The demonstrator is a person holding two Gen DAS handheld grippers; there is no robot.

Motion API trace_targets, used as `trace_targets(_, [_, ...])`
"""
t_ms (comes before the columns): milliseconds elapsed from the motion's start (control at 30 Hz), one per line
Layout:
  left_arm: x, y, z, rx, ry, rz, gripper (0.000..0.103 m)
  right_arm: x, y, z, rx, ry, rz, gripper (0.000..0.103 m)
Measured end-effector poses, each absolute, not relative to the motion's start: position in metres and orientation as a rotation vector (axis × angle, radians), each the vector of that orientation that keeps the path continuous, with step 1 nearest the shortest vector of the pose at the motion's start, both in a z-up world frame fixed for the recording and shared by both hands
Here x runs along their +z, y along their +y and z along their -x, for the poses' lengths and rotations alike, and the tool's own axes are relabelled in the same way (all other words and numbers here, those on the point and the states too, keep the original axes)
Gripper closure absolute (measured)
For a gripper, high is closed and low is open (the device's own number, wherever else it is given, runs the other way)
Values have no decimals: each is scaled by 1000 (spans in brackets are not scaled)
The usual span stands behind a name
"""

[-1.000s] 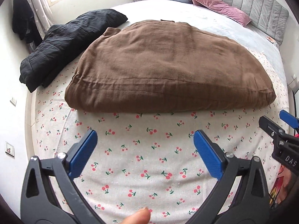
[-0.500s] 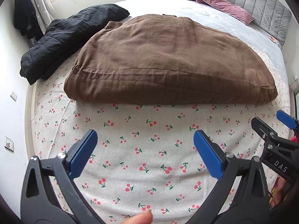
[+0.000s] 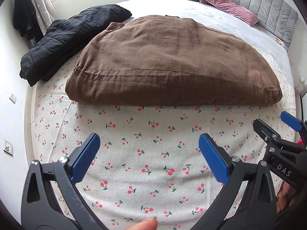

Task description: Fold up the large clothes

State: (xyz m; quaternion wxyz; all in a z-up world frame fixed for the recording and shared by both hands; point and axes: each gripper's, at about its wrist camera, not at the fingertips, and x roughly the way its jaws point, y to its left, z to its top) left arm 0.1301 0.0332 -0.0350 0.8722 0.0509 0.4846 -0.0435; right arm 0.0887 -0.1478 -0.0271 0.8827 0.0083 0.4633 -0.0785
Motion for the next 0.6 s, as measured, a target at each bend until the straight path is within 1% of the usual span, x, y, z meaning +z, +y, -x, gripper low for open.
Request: trace_targets(600, [-32, 29, -127, -109, 994, -93, 1, -28, -146, -89, -164, 967, -17, 12])
